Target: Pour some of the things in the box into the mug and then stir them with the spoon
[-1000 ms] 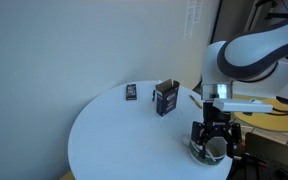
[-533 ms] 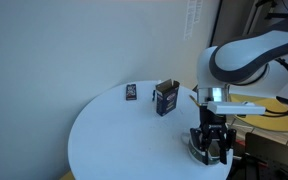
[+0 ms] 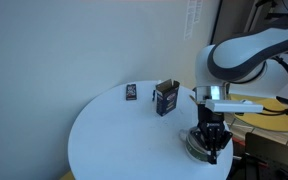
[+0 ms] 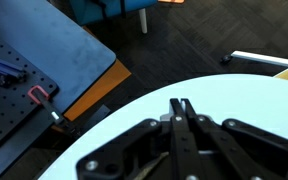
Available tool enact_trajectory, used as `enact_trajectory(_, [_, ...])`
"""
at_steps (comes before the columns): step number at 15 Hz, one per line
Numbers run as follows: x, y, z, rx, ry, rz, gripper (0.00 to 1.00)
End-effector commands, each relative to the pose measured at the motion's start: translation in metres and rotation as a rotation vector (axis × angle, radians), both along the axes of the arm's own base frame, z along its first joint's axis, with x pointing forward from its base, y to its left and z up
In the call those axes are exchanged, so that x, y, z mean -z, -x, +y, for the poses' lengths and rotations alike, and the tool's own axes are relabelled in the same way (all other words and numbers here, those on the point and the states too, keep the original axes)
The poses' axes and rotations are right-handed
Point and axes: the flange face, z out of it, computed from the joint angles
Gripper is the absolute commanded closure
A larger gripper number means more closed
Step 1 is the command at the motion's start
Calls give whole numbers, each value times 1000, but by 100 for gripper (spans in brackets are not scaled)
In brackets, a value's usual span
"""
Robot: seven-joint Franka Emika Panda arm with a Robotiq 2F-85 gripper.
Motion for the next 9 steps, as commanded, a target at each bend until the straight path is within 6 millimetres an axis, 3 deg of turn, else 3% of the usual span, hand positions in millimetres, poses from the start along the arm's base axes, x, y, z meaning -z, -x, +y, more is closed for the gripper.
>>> enact_trajectory(1, [-18,-5,-1,12,-24,-12,99])
enact_trajectory(5, [-31,-8,-10,6,-83,-21,99])
enact_trajectory(9, [-39,-12,-37,23,-254,4,99])
